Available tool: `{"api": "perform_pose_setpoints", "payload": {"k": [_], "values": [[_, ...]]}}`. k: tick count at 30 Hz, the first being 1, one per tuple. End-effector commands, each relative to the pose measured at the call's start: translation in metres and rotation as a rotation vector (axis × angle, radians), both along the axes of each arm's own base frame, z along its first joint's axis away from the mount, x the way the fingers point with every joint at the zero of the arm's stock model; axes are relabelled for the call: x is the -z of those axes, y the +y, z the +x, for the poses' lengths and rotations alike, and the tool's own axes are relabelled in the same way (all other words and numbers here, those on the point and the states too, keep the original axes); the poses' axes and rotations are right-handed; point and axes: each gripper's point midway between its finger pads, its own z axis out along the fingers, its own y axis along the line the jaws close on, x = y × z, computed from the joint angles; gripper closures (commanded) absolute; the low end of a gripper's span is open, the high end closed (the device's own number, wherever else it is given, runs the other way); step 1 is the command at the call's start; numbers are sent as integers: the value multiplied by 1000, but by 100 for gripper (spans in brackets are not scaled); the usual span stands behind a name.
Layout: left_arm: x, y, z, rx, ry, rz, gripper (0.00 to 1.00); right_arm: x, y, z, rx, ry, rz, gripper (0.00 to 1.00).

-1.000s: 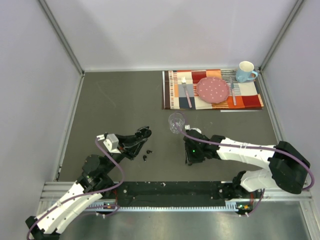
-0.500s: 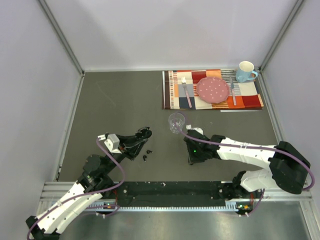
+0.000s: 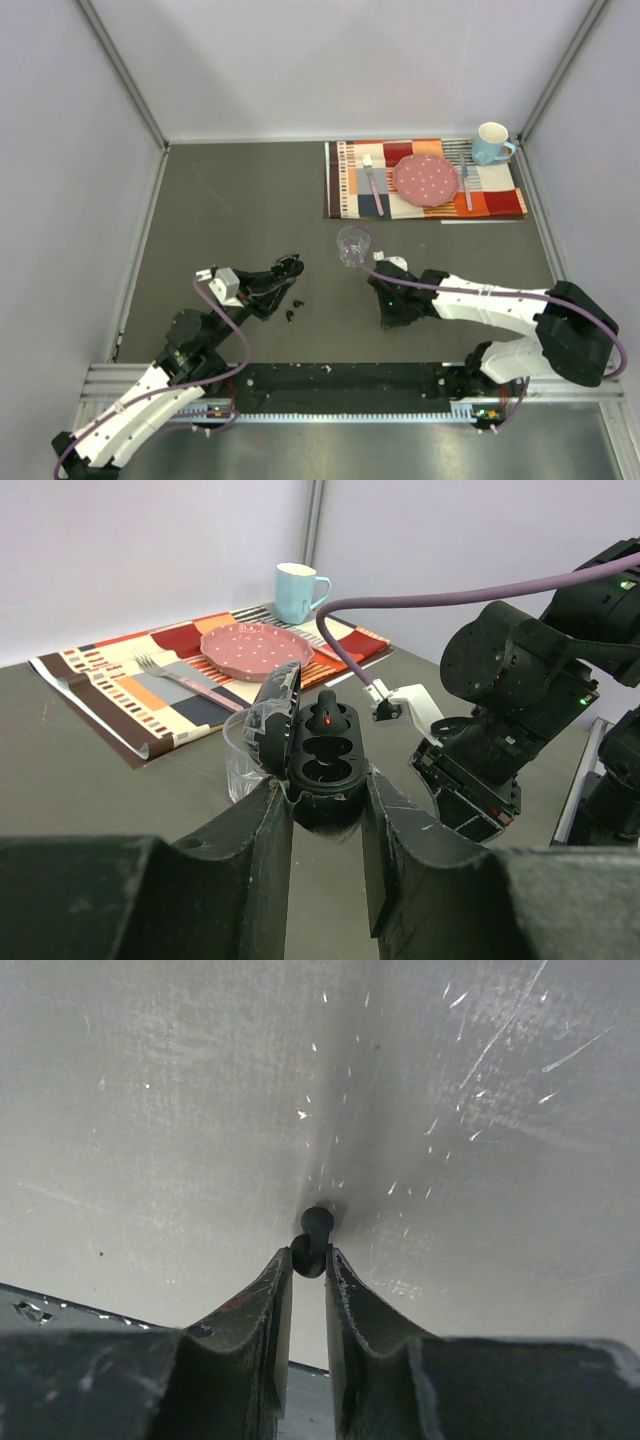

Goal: Insert the wireless bluetooth earbuds into the charging case
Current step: Pick up the earbud from the center of the board.

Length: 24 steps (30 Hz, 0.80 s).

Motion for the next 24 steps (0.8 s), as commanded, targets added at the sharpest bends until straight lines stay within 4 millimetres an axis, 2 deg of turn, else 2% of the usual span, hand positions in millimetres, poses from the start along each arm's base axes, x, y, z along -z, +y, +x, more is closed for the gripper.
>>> {"api": "perform_pose_setpoints", "payload": {"k": [1,5,9,15,20,24], "values": [[-9,3,0,-12,-29,-32,100,-9,5,9,-3,-45,-3,86],[-8,3,0,-12,-28,-31,100,-12,6,11,-1,-58,7,89],[-9,3,0,-14,-29,-32,100,-19,7,12,-7,-74,26,99],[-10,3,0,-12,-32,-33,100,-27,10,16,-53,-103,33,100],[-11,3,0,-14,-37,-30,100,-52,18,22,-158,-179,79,100],[-11,-1,-4,15,-39,-18,100,-89,35,21,-302,-245,179,100]]}}
